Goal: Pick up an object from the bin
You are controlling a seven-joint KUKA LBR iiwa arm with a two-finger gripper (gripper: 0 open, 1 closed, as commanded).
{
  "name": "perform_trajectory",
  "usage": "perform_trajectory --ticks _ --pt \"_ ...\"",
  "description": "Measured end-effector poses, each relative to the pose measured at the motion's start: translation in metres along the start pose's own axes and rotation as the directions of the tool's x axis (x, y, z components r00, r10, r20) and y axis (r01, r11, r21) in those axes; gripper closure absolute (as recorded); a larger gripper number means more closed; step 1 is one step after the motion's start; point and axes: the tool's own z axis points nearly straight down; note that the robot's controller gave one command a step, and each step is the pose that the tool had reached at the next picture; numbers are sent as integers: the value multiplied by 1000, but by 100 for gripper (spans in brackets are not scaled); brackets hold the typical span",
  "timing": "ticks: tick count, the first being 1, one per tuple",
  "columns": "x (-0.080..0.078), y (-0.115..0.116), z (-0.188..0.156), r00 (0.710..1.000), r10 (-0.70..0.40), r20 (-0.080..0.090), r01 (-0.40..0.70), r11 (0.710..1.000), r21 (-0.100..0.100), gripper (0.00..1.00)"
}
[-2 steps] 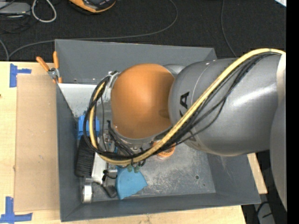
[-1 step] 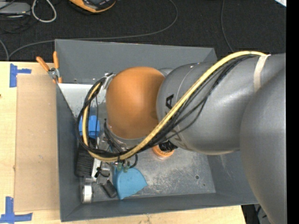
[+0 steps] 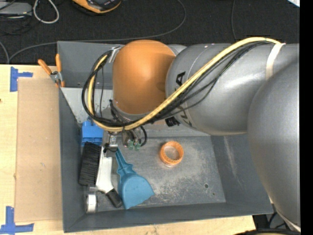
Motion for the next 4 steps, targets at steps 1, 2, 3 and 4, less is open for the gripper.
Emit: perform_trajectory --ticks 1,2,3,4 --pt "0 0 0 1000 0 0 0 1000 0 100" --pt "48 4 53 1000 -29 -9 29 1000 4 100" --pt "41 -10 65 1000 -28 3 28 1000 1 100" --pt "55 8 42 1000 -4 -5 4 1000 0 100"
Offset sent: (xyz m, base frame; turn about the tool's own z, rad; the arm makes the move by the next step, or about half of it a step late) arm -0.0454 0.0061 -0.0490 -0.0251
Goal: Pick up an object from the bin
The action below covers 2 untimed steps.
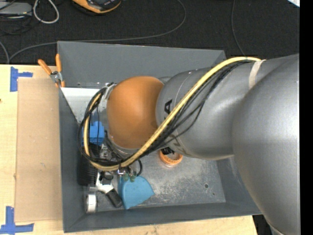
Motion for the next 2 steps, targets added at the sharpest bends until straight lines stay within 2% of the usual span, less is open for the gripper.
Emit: perform_trajectory --ticks 1,2 --pt "-45 -7 48 1000 25 1 -25 1000 4 100" --pt "-33 7 25 999 41 4 -41 999 -3 0"
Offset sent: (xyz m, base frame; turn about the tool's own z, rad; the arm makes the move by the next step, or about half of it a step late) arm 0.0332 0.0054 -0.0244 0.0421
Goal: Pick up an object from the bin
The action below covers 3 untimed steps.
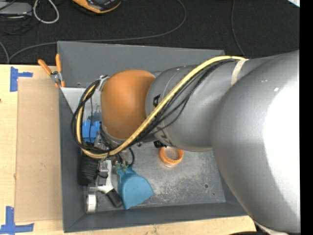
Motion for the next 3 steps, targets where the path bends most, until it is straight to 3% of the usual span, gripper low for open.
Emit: perform_trajectory --ticks 1,2,3 --pt "0 0 0 1000 1 0 -1 1000 0 0" --pt "-25 0 30 964 -267 0 267 964 1 0" --pt "28 -2 33 999 -32 -5 32 999 2 0"
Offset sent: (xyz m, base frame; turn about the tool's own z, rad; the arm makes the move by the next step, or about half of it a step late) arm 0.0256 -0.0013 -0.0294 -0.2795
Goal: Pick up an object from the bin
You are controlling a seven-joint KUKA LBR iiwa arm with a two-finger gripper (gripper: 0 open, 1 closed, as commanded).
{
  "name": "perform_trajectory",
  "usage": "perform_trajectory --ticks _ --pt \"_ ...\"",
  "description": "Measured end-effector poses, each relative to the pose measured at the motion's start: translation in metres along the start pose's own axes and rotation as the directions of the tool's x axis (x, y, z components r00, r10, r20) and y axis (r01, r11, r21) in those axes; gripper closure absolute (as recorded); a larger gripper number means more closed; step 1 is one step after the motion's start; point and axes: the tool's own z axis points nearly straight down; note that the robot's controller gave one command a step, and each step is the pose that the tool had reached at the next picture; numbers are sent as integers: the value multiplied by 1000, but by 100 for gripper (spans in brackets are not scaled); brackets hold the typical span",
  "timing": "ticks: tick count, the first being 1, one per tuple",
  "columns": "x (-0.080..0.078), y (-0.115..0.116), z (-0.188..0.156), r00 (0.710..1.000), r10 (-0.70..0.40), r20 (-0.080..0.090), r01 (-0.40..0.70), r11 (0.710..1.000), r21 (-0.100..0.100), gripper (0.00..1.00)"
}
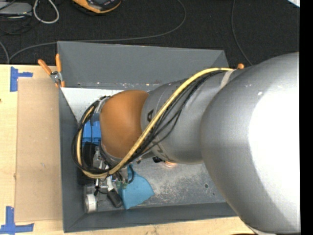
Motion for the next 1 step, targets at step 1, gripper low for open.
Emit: perform_trajectory --ticks 1 --pt "-5 -5 49 970 -242 3 242 970 6 0"
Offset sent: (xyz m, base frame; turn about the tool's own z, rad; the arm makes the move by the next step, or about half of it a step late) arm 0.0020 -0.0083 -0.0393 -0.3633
